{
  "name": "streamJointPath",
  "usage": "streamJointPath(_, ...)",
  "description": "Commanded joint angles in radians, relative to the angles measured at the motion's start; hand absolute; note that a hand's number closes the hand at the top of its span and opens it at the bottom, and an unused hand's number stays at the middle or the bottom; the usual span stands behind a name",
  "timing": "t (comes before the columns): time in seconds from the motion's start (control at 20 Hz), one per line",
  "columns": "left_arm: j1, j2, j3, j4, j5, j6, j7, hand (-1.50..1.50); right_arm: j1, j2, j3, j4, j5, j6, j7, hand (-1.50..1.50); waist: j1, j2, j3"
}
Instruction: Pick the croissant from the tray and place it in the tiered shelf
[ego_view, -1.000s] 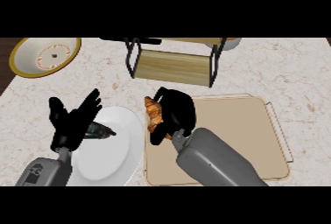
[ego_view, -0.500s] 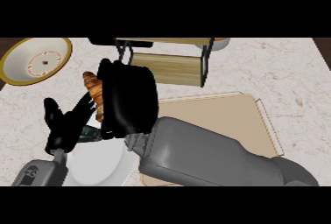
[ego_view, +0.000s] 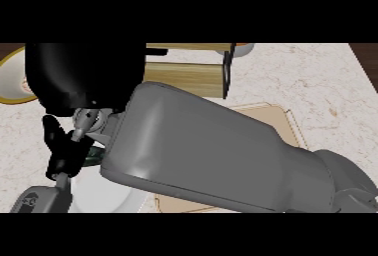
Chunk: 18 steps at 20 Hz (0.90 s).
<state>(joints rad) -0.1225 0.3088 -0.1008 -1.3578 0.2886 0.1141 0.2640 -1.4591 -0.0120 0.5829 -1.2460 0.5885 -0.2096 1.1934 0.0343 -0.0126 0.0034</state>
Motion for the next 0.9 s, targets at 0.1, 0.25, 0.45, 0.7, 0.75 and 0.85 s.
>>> streamJointPath(0.1, 0.022, -0.009, -0.005, 0.034, -0.018, 0.016, 0.018, 0.0, -0.172, 0.011, -0.174, 0.177, 0.009, 0.015, 0.121, 1.5, -0.013, 0.014, -0.006)
streamJointPath(0.25, 0.064, -0.006, -0.005, -0.012, -0.016, 0.015, 0.022, 0.0, -0.188, -0.035, -0.231, 0.202, 0.012, 0.038, 0.079, 1.5, -0.017, 0.01, -0.004)
streamJointPath(0.45, 0.049, -0.029, -0.004, 0.025, -0.021, 0.015, 0.002, 0.0, -0.231, -0.042, -0.291, 0.341, 0.022, 0.024, -0.008, 1.5, -0.016, 0.017, -0.005)
streamJointPath(0.7, 0.08, -0.044, -0.012, -0.009, -0.032, 0.019, -0.006, 0.0, -0.304, -0.093, -0.371, 0.452, -0.028, 0.103, -0.123, 1.5, -0.011, 0.017, -0.005)
streamJointPath(0.75, 0.097, 0.0, 0.013, -0.023, -0.005, -0.024, 0.009, 0.0, -0.291, -0.105, -0.387, 0.48, -0.037, 0.088, -0.18, 1.5, -0.004, 0.018, -0.005)
streamJointPath(0.85, 0.015, -0.018, 0.029, 0.068, -0.022, -0.007, -0.012, 0.0, -0.289, -0.087, -0.389, 0.545, -0.04, 0.091, -0.218, 1.5, -0.013, 0.025, -0.006)
